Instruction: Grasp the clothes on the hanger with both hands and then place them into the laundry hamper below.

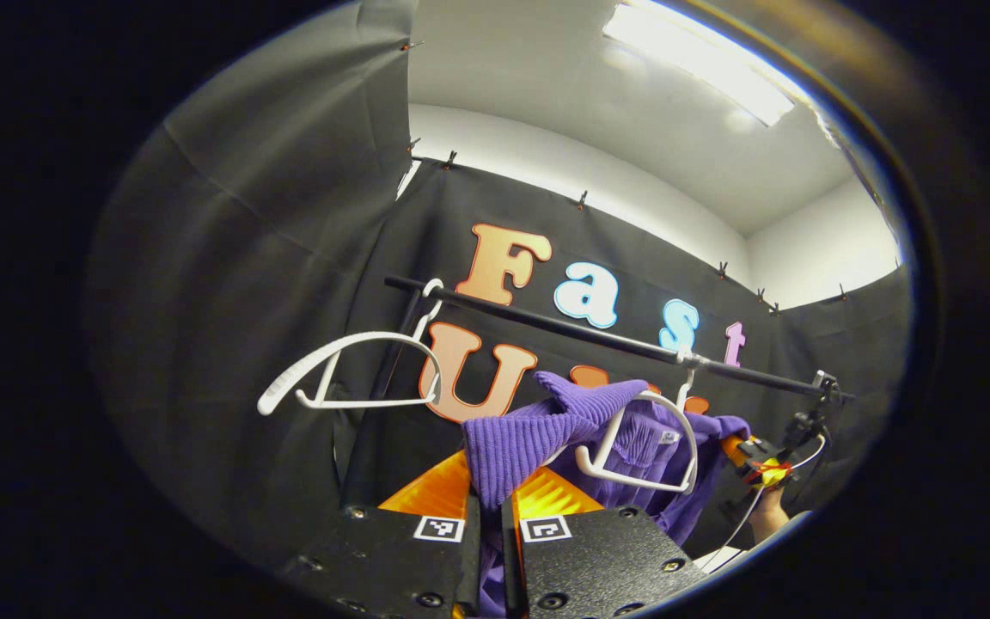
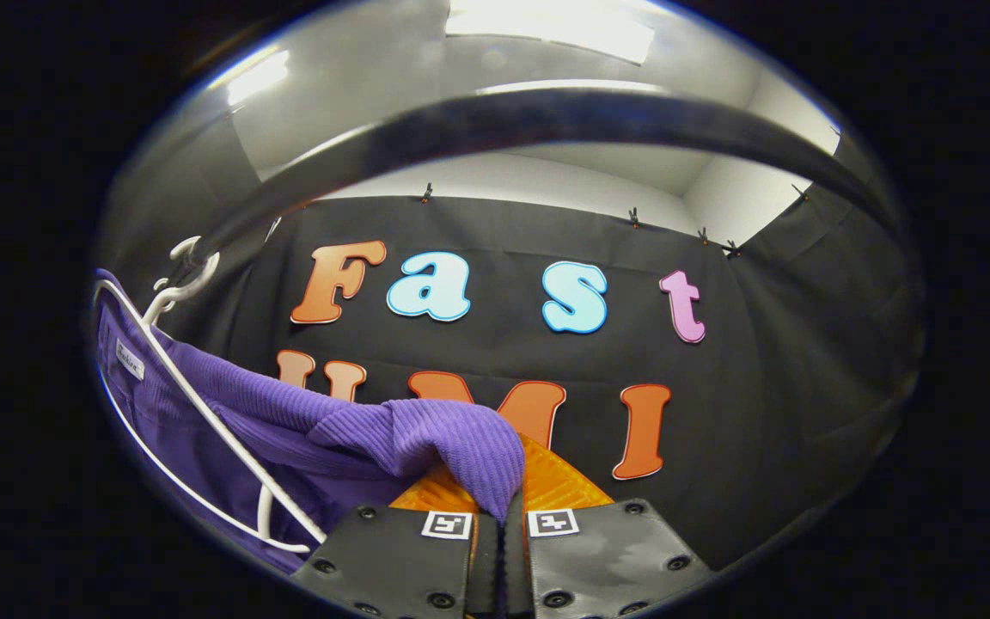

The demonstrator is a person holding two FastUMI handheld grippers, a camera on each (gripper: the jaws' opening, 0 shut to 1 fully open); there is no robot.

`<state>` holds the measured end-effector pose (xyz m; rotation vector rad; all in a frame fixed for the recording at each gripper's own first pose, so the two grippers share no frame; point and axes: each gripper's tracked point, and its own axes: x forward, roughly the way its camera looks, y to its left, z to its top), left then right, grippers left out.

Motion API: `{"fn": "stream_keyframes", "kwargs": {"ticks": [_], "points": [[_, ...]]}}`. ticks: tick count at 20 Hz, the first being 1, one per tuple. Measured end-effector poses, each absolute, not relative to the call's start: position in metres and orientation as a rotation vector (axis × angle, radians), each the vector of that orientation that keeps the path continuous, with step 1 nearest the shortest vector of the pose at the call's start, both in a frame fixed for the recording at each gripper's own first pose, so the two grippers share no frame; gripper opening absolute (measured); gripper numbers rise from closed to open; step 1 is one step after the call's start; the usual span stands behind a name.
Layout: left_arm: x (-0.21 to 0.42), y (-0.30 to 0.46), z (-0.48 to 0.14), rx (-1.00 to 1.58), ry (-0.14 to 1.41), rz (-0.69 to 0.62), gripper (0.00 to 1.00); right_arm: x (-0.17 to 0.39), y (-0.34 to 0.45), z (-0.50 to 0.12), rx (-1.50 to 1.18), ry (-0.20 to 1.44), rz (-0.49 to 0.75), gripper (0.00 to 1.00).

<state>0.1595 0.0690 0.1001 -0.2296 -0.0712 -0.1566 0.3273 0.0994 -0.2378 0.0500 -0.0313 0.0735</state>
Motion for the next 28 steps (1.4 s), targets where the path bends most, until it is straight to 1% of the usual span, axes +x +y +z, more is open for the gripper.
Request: {"fn": "stream_keyframes", "kwargs": {"ticks": [1,3,6,7,8,10,13,15,17,20,21,23,24,25,26,28], "points": [[0.159,0.066,0.106,-0.244,-0.077,-0.174,0.11,0.336,0.105,-0.245,0.051,-0.042,0.084,0.1],[0.157,0.068,0.109,-0.215,-0.079,-0.167,0.1,0.342,0.115,-0.261,0.003,-0.026,0.112,0.1],[0.16,0.074,0.11,-0.198,-0.083,-0.15,0.1,0.332,0.13,-0.301,-0.084,0.027,0.116,0.1],[0.162,0.076,0.109,-0.206,-0.081,-0.143,0.1,0.328,0.138,-0.317,-0.095,0.054,0.121,0.15],[0.162,0.074,0.108,-0.219,-0.082,-0.151,0.1,0.326,0.149,-0.333,-0.096,0.086,0.139,0.11],[0.162,0.074,0.108,-0.234,-0.088,-0.162,0.11,0.311,0.17,-0.373,-0.081,0.157,0.175,0.11],[0.16,0.074,0.108,-0.206,-0.085,-0.17,0.1,0.275,0.201,-0.415,0.003,0.255,0.234,0.11],[0.165,0.078,0.105,-0.202,-0.082,-0.166,0.11,0.25,0.219,-0.438,0.013,0.313,0.259,0.11],[0.166,0.077,0.103,-0.25,-0.083,-0.181,0.11,0.221,0.245,-0.441,0.006,0.321,0.3,0.11],[0.168,0.075,0.107,-0.346,-0.088,-0.205,0.12,0.181,0.289,-0.426,0.053,0.335,0.39,0.11],[0.167,0.071,0.112,-0.383,-0.09,-0.233,0.13,0.17,0.3,-0.419,0.062,0.335,0.414,0.07],[0.164,0.072,0.122,-0.396,-0.092,-0.249,0.13,0.153,0.32,-0.407,0.075,0.331,0.46,0.07],[0.162,0.076,0.123,-0.35,-0.082,-0.23,0.13,0.151,0.322,-0.399,0.087,0.327,0.479,0.11],[0.162,0.077,0.122,-0.279,-0.073,-0.218,0.15,0.15,0.326,-0.391,0.099,0.324,0.492,0.11],[0.159,0.078,0.12,-0.193,-0.064,-0.206,0.2,0.147,0.332,-0.386,0.107,0.323,0.501,0.11],[0.152,0.085,0.125,-0.059,-0.089,-0.17,0.22,0.141,0.341,-0.387,0.112,0.325,0.504,0.11]]}}
